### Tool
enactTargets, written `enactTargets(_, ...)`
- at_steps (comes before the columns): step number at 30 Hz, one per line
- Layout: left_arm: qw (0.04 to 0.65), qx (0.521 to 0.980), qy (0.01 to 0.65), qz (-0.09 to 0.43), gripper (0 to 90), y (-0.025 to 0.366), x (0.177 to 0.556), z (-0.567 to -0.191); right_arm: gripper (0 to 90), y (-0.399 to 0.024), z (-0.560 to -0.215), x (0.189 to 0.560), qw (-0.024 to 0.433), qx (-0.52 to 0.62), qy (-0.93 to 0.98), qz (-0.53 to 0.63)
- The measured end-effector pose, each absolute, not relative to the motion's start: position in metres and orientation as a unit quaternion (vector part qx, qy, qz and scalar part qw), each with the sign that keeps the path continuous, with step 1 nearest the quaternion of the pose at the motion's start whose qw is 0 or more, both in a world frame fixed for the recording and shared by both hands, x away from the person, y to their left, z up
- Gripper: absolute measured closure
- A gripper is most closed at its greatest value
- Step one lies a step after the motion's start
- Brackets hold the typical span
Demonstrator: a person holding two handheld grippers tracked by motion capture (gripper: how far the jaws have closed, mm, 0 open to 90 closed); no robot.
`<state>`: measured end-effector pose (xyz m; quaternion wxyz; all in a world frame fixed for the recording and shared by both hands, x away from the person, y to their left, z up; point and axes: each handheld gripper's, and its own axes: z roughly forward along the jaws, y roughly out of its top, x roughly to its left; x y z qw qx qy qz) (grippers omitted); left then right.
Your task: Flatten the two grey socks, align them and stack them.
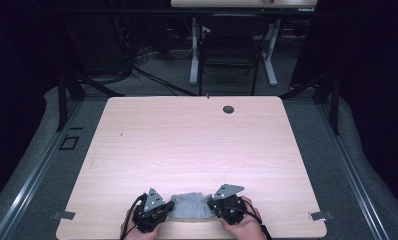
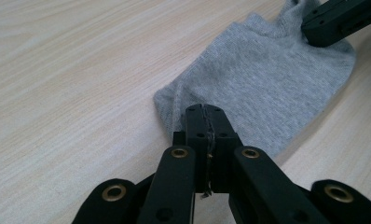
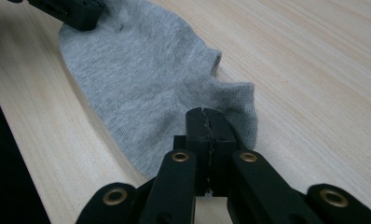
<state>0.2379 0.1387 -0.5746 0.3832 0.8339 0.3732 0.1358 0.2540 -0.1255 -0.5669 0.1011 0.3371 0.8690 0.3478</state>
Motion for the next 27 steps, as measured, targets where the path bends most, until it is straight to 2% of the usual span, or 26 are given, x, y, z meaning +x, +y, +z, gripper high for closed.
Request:
enactTargets(12,0.385,0.830,0.378,0.140,88.6,0.138,0.241,-0.577,90.0,-0.126,-0.570,0.258,0.095,0.343,0.869,0.345)
enactTargets(27,0.383,0.824,0.394,0.137,89.3,0.137,0.266,-0.579,90.0,-0.122,-0.570,0.281,0.093,0.353,0.865,0.345)
